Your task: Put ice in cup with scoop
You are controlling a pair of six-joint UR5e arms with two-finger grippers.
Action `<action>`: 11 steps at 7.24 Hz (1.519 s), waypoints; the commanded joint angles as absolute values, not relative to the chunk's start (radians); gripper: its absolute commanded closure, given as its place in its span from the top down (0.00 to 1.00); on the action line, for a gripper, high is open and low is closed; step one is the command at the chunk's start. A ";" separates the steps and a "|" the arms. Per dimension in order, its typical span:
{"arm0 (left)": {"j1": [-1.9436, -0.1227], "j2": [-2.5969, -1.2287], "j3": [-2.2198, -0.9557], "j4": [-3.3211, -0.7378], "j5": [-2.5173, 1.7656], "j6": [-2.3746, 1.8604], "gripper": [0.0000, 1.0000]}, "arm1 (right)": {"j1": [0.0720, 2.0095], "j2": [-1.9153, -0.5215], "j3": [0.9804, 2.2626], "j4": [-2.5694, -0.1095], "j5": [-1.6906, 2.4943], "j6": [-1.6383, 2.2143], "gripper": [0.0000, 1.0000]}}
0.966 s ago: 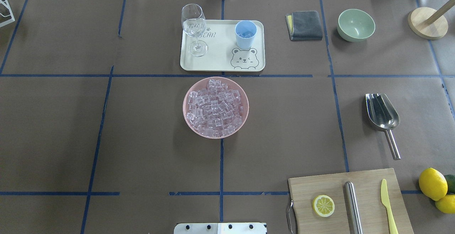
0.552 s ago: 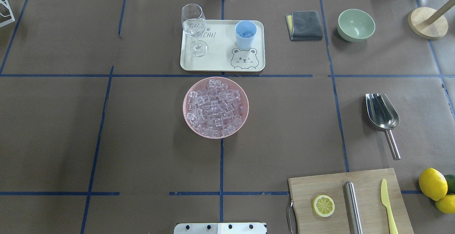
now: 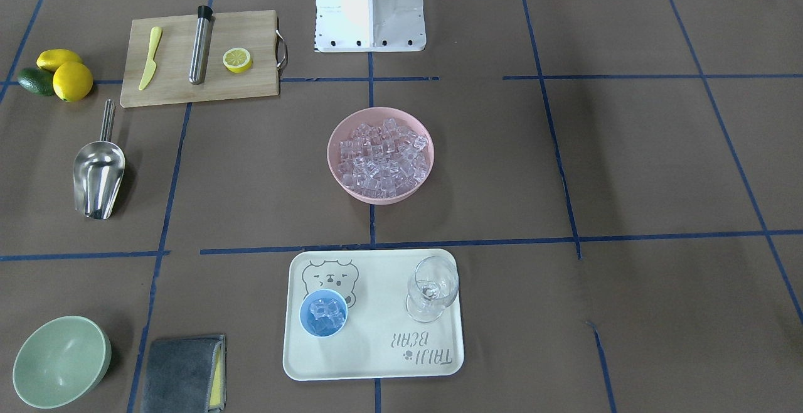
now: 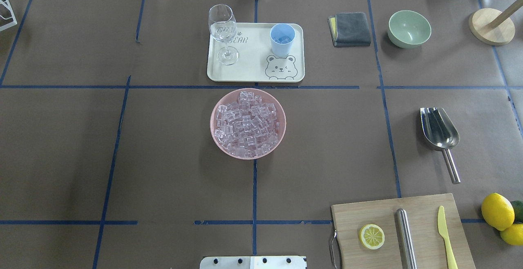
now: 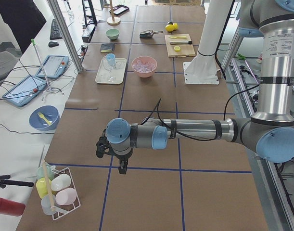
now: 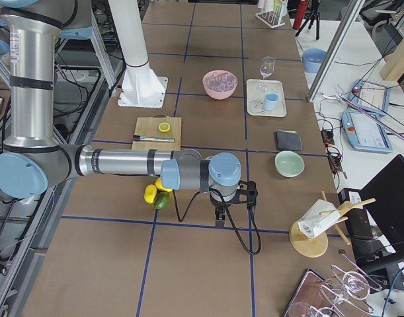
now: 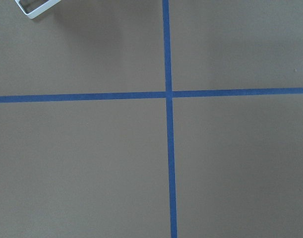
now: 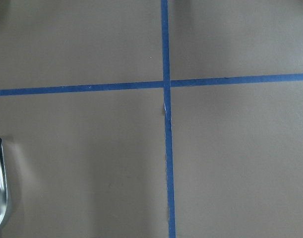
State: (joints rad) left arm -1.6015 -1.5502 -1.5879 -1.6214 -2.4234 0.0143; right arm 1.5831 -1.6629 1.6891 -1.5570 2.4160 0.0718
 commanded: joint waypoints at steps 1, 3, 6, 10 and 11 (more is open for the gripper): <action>-1.601 -1.549 -1.588 -1.635 -2.416 0.003 1.00 | 1.582 -1.663 1.689 -1.557 2.416 0.071 1.00; -1.600 -1.551 -1.591 -1.632 -2.381 0.002 1.00 | 1.583 -1.663 1.689 -1.559 2.416 0.068 1.00; -1.600 -1.551 -1.592 -1.631 -2.355 -0.002 1.00 | 1.583 -1.661 1.687 -1.557 2.414 0.071 1.00; -1.598 -1.551 -1.591 -1.631 -2.355 0.002 1.00 | 1.583 -1.663 1.687 -1.557 2.415 0.072 1.00; -1.598 -1.551 -1.589 -1.629 -2.355 0.002 1.00 | 1.583 -1.663 1.687 -1.557 2.416 0.072 1.00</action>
